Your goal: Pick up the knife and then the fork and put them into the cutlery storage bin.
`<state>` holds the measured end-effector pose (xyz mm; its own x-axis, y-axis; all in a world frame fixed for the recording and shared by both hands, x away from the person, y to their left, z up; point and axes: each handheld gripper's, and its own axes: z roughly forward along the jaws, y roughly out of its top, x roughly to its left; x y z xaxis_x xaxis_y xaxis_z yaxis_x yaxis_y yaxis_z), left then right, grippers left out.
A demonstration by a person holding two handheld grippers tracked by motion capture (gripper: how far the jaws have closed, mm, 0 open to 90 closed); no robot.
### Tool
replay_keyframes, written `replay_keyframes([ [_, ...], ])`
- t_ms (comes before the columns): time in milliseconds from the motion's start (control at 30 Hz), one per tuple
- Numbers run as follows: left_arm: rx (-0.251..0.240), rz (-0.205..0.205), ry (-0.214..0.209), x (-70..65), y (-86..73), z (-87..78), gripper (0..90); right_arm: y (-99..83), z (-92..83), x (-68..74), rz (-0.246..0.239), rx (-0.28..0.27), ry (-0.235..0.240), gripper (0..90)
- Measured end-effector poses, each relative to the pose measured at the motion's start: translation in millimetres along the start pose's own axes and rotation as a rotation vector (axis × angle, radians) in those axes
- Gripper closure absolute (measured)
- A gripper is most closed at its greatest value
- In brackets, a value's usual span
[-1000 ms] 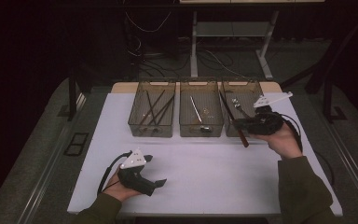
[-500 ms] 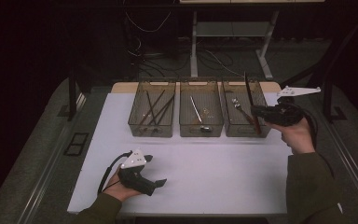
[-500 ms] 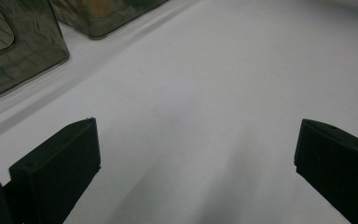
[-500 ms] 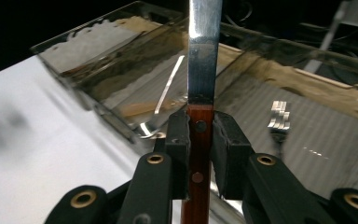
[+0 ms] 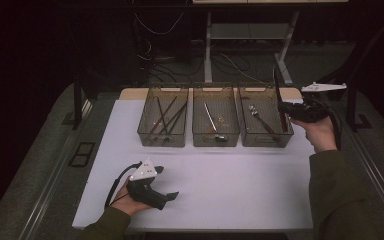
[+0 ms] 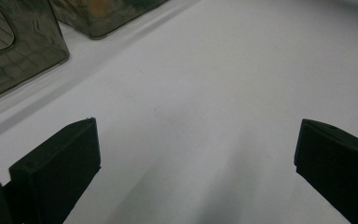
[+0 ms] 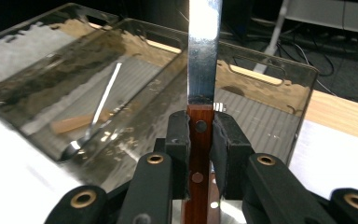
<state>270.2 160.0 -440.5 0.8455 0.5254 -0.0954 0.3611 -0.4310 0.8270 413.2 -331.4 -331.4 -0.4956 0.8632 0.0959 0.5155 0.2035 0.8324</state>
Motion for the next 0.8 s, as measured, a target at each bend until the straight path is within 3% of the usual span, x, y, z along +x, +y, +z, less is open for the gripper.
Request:
replay_keyframes([
  [233, -0.005, -0.001, 0.000, 0.0, 0.0, -0.2, 0.0, -0.5, 24.9, -9.6, 0.003, 0.068, -0.062, 77.6],
  [433, -0.003, 0.000, 0.000, 1.4, 0.1, -0.2, 0.0, -8.1, 47.5, -12.7, 0.000, 0.170, -0.097, 77.6],
  [667, -0.002, 0.001, 0.002, 4.2, 0.2, 1.4, 0.0, -14.6, 65.5, -10.5, -0.022, 0.270, -0.120, 77.6],
  [800, -0.004, 0.003, 0.000, 3.4, 0.3, 1.6, 0.0, -17.5, 74.3, -7.9, -0.032, 0.327, -0.106, 77.5],
])
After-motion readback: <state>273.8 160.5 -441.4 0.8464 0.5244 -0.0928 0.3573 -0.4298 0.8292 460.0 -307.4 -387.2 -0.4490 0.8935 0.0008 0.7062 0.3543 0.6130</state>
